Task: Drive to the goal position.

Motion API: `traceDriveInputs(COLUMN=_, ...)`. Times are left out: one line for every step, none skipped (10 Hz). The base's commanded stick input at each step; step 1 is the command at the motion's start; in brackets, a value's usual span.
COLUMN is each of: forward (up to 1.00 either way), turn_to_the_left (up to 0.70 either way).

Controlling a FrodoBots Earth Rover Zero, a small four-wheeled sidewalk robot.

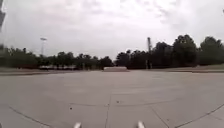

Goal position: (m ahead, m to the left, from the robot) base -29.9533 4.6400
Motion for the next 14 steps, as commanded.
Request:
traceDriveInputs(forward=0.00, turn_to_the_left=0.82)
traceDriveInputs(forward=0.00, turn_to_the_left=0.82)
traceDriveInputs(forward=0.00, turn_to_the_left=0.82)
traceDriveInputs(forward=0.00, turn_to_the_left=0.82)
traceDriveInputs(forward=0.00, turn_to_the_left=0.82)
traceDriveInputs(forward=0.00, turn_to_the_left=0.82)
traceDriveInputs(forward=0.00, turn_to_the_left=0.82)
traceDriveInputs(forward=0.00, turn_to_the_left=0.82)
traceDriveInputs(forward=0.00, turn_to_the_left=0.82)
traceDriveInputs(forward=0.00, turn_to_the_left=0.82)
traceDriveInputs(forward=0.00, turn_to_the_left=0.82)
traceDriveInputs(forward=0.00, turn_to_the_left=0.82)
traceDriveInputs(forward=0.00, turn_to_the_left=0.82)
traceDriveInputs(forward=0.00, turn_to_the_left=0.82)
